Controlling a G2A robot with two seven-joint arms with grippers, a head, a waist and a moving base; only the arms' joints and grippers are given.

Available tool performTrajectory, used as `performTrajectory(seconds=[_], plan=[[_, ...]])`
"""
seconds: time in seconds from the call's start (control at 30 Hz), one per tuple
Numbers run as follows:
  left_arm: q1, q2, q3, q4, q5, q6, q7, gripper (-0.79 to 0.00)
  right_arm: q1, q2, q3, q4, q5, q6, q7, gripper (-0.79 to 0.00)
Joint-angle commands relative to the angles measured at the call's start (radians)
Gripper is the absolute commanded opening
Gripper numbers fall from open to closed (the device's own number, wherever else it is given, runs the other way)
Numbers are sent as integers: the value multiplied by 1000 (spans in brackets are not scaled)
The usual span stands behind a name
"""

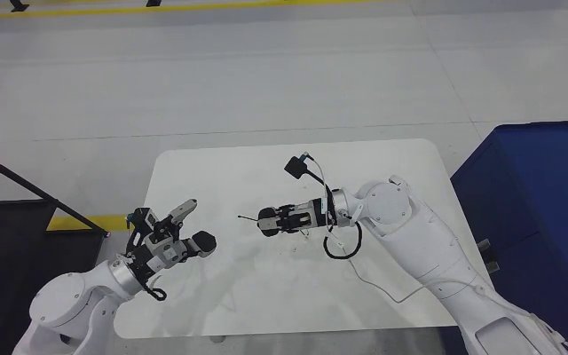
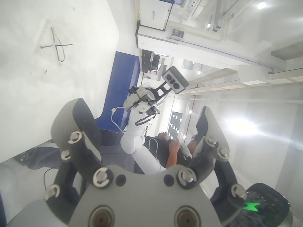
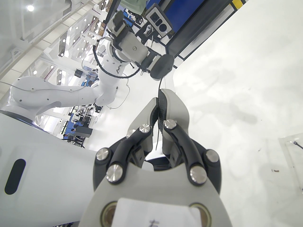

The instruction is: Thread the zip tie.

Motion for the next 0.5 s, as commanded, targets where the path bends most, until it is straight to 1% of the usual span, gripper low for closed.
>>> performTrajectory(seconds=[0.0,0.13,0.37,0.47], plan=[[6,0,-30,9,-33,-19,-7,0,0,0,0,0,0,0,0,-785],[10,2,-72,30,-47,-27,-19,0,0,0,0,0,0,0,0,-785],[9,3,-90,46,-26,-67,-20,0,0,0,0,0,0,0,0,-785],[9,3,-90,46,-26,-67,-20,0,0,0,0,0,0,0,0,-785]])
